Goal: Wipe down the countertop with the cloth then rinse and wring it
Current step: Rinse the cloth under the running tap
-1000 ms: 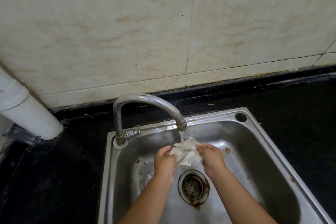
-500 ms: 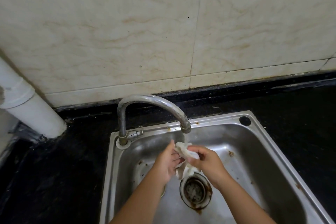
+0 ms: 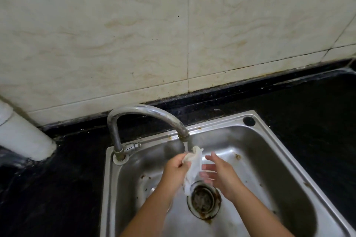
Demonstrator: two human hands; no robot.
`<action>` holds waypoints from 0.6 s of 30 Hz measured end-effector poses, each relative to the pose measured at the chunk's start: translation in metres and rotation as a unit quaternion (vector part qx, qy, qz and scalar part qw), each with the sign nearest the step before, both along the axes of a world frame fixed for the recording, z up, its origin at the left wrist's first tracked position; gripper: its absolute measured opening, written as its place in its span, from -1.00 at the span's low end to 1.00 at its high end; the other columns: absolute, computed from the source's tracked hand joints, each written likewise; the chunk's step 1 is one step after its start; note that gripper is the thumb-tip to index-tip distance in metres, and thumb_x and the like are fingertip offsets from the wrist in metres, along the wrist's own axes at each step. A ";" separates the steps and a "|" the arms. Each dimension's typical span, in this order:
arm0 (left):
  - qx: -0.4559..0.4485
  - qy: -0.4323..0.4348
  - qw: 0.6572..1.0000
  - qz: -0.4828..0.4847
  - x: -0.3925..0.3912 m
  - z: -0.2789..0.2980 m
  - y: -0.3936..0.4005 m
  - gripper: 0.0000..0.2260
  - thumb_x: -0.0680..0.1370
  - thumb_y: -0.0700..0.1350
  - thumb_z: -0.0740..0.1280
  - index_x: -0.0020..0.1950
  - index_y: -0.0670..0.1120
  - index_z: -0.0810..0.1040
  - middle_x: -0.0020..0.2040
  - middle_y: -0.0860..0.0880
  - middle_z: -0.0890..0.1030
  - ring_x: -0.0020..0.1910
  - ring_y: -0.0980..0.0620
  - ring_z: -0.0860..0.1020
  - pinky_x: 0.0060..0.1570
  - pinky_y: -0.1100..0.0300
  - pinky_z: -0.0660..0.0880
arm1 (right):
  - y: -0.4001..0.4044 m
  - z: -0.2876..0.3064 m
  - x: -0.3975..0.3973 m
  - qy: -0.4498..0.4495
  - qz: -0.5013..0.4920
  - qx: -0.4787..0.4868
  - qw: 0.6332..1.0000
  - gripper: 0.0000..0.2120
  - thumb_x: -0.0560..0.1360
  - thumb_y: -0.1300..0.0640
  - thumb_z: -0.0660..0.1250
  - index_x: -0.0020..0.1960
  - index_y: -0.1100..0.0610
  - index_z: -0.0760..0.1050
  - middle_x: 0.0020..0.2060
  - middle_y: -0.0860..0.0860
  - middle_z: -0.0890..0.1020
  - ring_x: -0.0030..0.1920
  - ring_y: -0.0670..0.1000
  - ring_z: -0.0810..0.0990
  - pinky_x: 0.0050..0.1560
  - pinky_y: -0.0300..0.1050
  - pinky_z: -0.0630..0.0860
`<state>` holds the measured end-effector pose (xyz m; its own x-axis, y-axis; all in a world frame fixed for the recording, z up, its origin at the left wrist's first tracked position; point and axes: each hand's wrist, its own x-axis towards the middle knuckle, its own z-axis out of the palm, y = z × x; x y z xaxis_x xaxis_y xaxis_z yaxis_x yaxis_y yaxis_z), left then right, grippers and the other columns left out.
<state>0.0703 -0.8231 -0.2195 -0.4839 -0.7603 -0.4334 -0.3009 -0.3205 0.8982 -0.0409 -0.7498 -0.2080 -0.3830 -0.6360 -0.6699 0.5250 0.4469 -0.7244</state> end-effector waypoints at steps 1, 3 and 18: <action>-0.043 -0.011 0.998 -0.038 0.002 0.000 0.002 -0.77 0.56 -0.29 0.21 0.00 0.01 0.56 0.03 -0.06 0.61 -0.02 0.04 0.56 -0.04 0.25 0.49 | -0.002 0.001 0.000 -0.046 0.005 0.002 0.999 -0.72 0.60 -0.02 0.08 0.00 0.14 0.47 -0.14 0.17 0.55 -0.19 0.10 0.55 -0.23 -0.11 0.52; -0.106 -0.014 0.989 -0.106 0.006 0.000 0.005 -0.74 0.53 -0.35 0.23 -0.05 -0.02 0.58 0.02 -0.02 0.60 -0.09 0.26 0.56 0.00 0.37 0.45 | -0.005 0.001 0.001 -0.096 0.007 -0.008 0.995 -0.72 0.59 -0.01 0.12 -0.04 0.16 0.47 -0.18 0.17 0.56 -0.22 0.10 0.57 -0.21 -0.11 0.58; 0.389 0.109 0.897 0.177 0.000 -0.028 0.005 -0.61 0.55 0.12 0.17 0.22 -0.13 0.44 0.08 -0.22 0.54 -0.04 -0.17 0.55 -0.17 0.04 0.49 | -0.012 0.009 -0.006 -0.072 -0.003 -0.133 0.989 -0.72 0.51 0.47 0.03 -0.15 0.24 0.46 -0.27 0.12 0.55 -0.32 0.03 0.53 -0.50 -0.27 0.51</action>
<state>0.0701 -0.8180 -0.2477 -0.4093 -0.3908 -0.8245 0.0999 -0.9174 0.3852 -0.0472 -0.7614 -0.1994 -0.2996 -0.7949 -0.5276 0.6331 0.2481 -0.7332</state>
